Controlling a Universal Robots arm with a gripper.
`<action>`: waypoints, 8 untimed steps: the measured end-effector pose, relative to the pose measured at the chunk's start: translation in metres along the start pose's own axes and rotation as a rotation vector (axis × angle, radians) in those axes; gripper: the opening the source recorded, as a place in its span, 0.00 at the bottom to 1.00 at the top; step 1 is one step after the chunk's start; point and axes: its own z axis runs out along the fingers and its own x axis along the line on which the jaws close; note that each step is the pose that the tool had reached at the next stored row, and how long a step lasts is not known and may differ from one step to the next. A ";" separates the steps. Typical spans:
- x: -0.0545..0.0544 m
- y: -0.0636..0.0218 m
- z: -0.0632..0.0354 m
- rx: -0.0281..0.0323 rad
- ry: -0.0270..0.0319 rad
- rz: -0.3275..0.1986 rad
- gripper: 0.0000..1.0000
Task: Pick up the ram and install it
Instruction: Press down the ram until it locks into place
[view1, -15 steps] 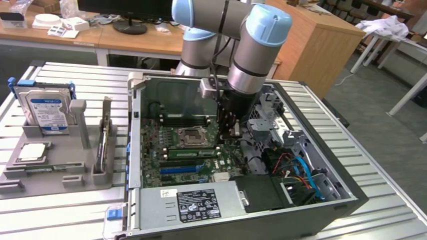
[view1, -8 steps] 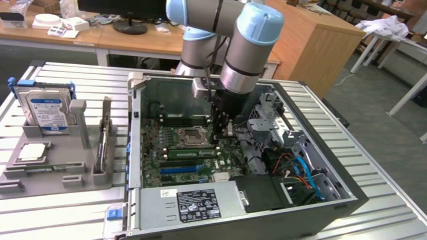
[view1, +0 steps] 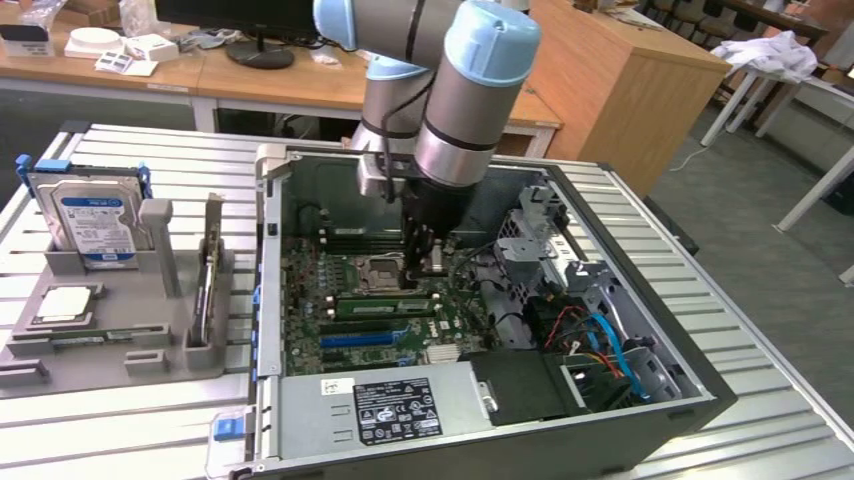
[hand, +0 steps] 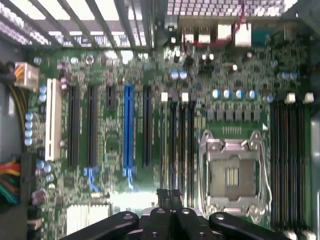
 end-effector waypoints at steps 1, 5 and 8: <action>0.000 0.0036 0.0002 0.0000 -0.0001 0.000 0.11; 0.000 0.0184 0.0011 0.0000 -0.0001 0.000 0.11; 0.000 0.0278 0.0016 0.0000 -0.0001 0.000 0.11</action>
